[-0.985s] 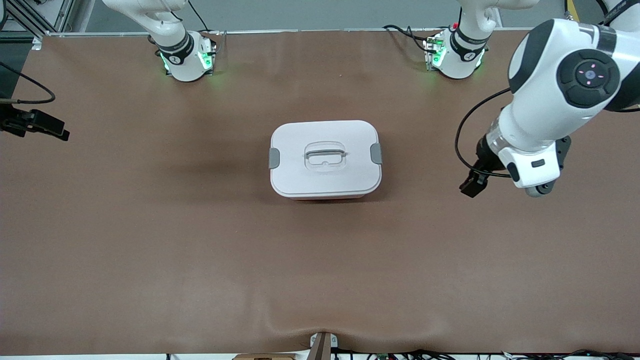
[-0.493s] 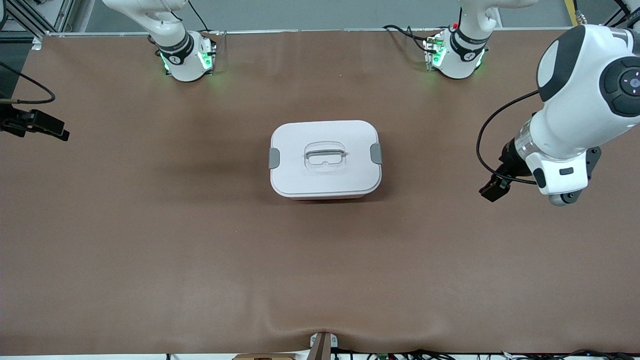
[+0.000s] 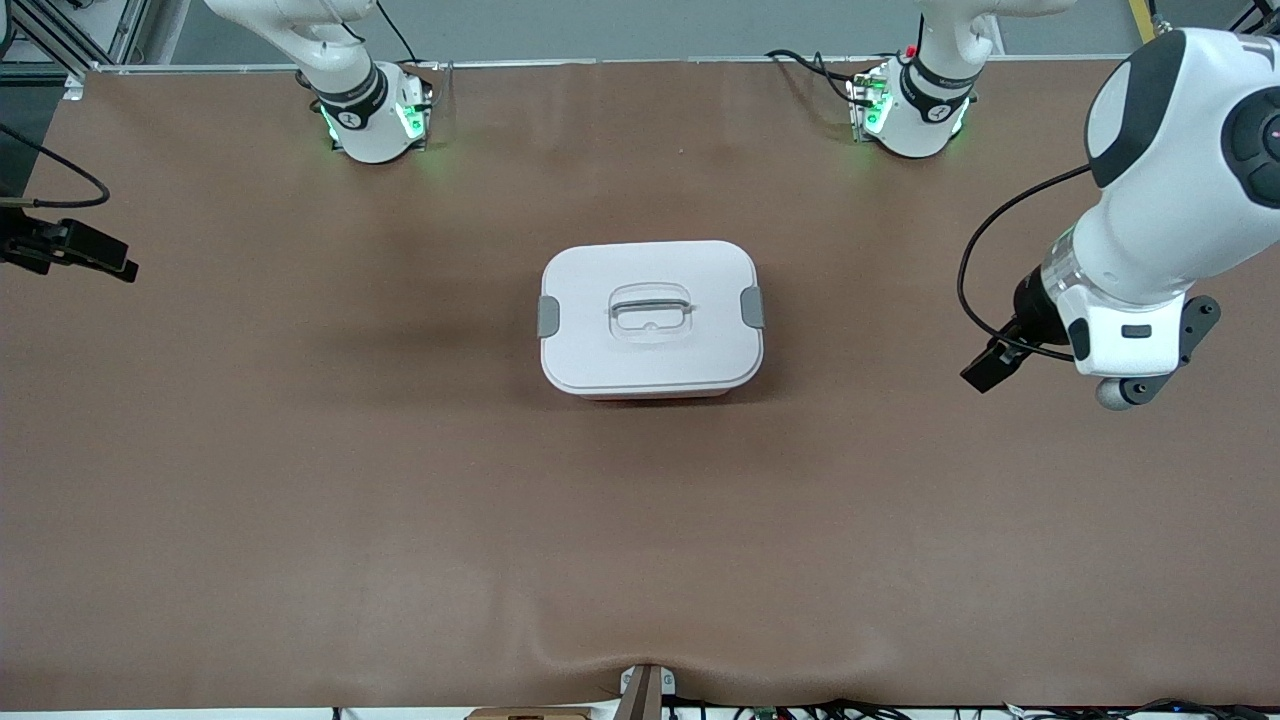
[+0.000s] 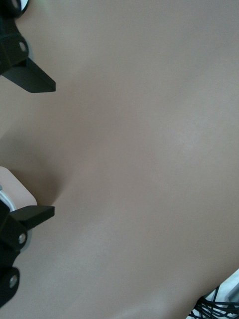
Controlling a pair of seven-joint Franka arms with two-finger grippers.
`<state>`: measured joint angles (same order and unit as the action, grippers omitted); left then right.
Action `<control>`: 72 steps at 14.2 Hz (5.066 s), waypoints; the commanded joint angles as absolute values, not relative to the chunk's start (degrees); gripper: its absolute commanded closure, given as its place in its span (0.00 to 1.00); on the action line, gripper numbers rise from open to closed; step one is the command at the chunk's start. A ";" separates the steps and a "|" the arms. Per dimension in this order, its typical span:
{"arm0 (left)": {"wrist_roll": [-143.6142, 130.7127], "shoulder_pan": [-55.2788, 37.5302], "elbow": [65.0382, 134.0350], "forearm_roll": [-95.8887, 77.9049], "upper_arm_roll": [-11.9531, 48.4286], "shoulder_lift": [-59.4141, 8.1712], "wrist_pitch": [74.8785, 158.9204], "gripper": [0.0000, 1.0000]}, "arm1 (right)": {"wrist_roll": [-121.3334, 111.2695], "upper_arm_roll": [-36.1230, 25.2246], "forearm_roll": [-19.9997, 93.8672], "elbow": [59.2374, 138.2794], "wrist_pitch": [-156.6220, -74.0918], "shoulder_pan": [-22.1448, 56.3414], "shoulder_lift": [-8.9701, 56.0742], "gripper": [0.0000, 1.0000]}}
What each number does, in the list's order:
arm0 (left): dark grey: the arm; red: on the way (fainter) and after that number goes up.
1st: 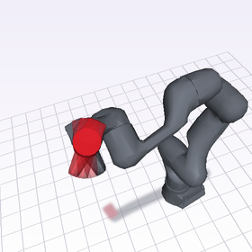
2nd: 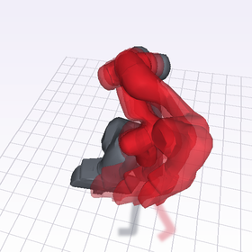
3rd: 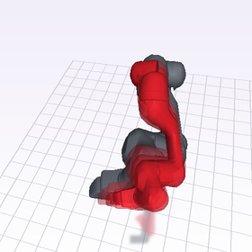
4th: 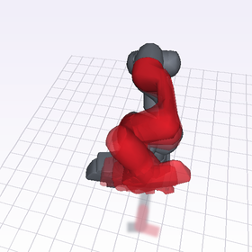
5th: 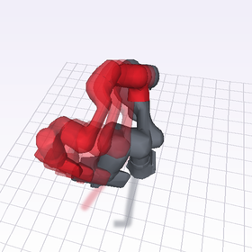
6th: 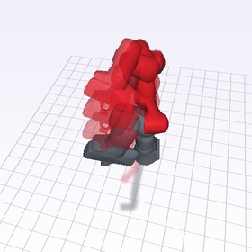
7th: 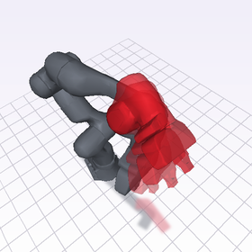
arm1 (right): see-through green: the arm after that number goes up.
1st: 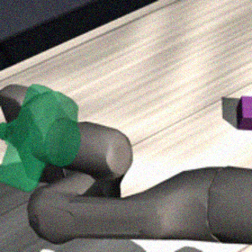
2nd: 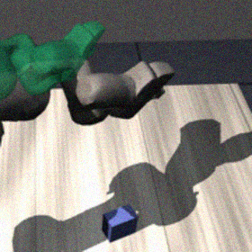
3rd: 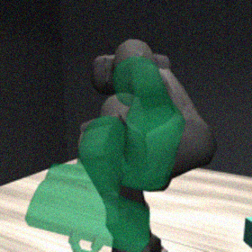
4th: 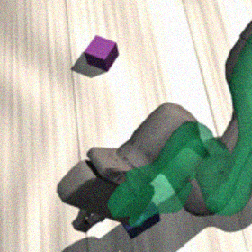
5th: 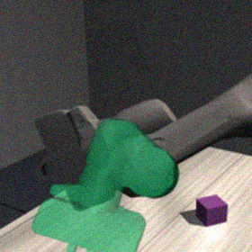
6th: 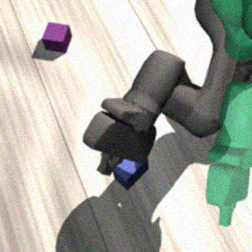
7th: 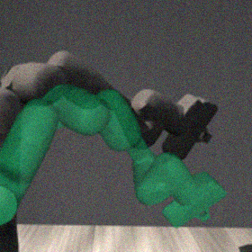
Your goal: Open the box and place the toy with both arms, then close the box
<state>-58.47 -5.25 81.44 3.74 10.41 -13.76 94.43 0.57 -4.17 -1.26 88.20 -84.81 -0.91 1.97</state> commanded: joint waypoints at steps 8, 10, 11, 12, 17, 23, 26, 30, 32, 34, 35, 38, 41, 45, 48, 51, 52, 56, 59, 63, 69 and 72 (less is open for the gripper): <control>-39.38 4.40 81.91 3.78 14.33 -11.61 93.52 0.00 | 0.79 -4.04 -1.85 87.89 -84.55 -1.14 1.67 0.00; -37.46 2.82 81.91 3.78 13.10 -10.38 93.52 0.00 | 0.79 -4.04 -1.76 87.89 -84.55 -1.23 1.67 0.00; -34.22 2.20 81.91 3.69 12.05 -9.94 93.43 0.00 | 0.79 -4.13 -1.67 87.89 -84.64 -1.32 1.67 0.00; -30.01 1.94 81.91 3.69 11.00 -9.32 92.47 0.00 | 0.79 -4.04 -1.67 87.89 -84.55 -1.32 1.67 0.00; -18.29 1.67 82.18 1.58 7.56 -5.20 85.80 0.00 | 1.05 -4.04 -1.23 87.63 -84.73 -0.88 1.67 0.00; -12.32 0.88 82.79 0.97 6.07 -1.06 80.25 0.00 | 1.14 -4.04 1.14 87.37 -84.38 -0.70 1.67 0.00; -9.77 0.79 85.77 -0.79 3.96 2.01 79.45 0.00 | 1.93 -3.96 2.98 86.66 -84.29 -0.70 1.67 0.00; -9.32 0.44 88.07 -0.79 3.87 3.78 79.45 0.00 | 3.25 -3.96 3.16 86.31 -84.37 -0.44 1.67 0.00; -9.23 0.35 87.80 -0.62 3.25 3.52 79.89 0.00 | 3.34 -3.96 3.16 86.31 -84.37 -0.35 1.67 0.00; -7.92 0.35 87.89 -0.27 3.43 3.69 79.89 0.00 | 3.43 -3.96 3.16 86.31 -84.29 -0.18 1.67 0.00; -7.39 0.35 87.89 -0.18 3.51 3.69 79.89 0.00 | 3.43 -3.96 3.16 86.31 -84.29 -0.18 1.67 0.00; -7.29 0.44 87.89 -0.09 3.34 3.78 79.89 0.00 | 3.43 -3.96 3.08 86.31 -84.29 -0.18 1.67 0.00; -7.21 0.35 87.89 0.09 3.43 3.95 79.98 0.00 | 3.43 -3.96 3.08 86.31 -84.29 -0.09 1.67 0.00; -7.21 0.53 87.72 0.00 3.43 3.78 80.07 0.00 | 3.51 -3.96 3.08 86.31 -84.37 -0.44 1.67 0.00; -7.12 0.97 87.10 -0.26 3.52 2.99 80.86 0.00 | 3.52 -4.04 3.08 86.31 -84.38 -0.35 1.67 0.00; -6.77 1.05 86.84 -0.27 3.52 2.81 81.12 0.00 | 3.25 -4.04 2.99 86.22 -84.38 -0.53 1.67 0.00; -5.20 0.97 86.84 -0.18 3.52 2.81 81.65 0.00 | 3.51 -4.04 3.08 86.22 -84.38 -0.70 1.67 0.00; -3.42 0.88 87.01 -0.53 3.43 2.81 81.83 0.00 | 3.52 -4.04 3.08 86.22 -84.38 -0.44 1.67 0.00; -3.96 0.79 86.75 -0.53 3.60 2.55 81.83 0.00 | 3.25 -4.13 3.08 86.22 -84.38 -0.79 1.67 0.00; -4.04 0.88 86.49 -0.70 3.60 2.46 81.74 0.00 | 3.43 -4.04 3.08 86.31 -84.37 -0.18 1.76 0.00; -7.47 0.79 86.48 -0.44 3.69 2.46 81.65 0.00 | 3.43 -4.04 3.08 86.31 -84.38 0.00 1.85 0.00; -9.04 0.88 86.48 -0.53 3.78 2.46 81.65 0.00 | 3.43 -4.04 2.99 86.22 -84.38 -0.09 1.85 0.00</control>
<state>-7.27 0.93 86.47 0.13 3.79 2.16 81.24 2.67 -4.07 2.15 86.79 -84.88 -0.11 1.92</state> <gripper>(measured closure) 0.000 0.000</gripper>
